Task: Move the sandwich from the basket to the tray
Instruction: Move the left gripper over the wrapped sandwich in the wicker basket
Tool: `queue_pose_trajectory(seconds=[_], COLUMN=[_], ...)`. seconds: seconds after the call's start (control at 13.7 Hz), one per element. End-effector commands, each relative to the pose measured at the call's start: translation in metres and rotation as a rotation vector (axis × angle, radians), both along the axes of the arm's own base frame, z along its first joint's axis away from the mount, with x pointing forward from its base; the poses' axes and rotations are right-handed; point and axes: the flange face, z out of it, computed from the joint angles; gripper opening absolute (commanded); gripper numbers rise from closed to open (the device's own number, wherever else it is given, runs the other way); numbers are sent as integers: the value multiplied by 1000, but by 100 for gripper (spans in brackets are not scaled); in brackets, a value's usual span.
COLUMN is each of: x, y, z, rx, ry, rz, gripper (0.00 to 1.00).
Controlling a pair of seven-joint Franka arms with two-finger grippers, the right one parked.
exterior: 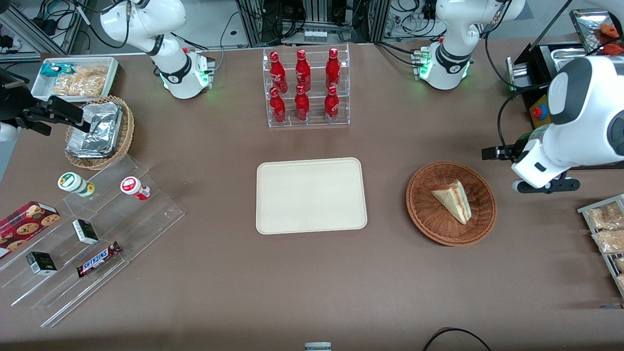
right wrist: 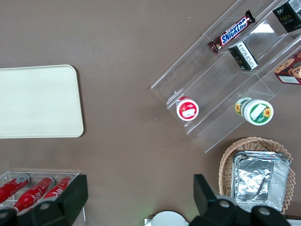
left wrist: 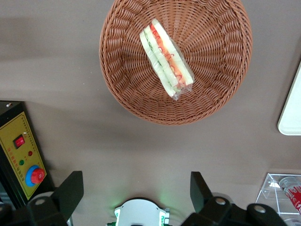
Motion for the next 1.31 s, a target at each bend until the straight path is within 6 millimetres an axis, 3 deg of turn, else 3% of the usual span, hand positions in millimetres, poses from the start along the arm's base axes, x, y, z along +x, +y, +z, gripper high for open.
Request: queue_pose_trajectory(seconds=[0.0,0.51,1.24], x=[2,12,-10], y=[-10,-29,-41], z=[-14,-59,-127], rx=[-1,59,85], ry=[-18,-69,-192], rz=[-15,120,293], gripper=[100,100,100])
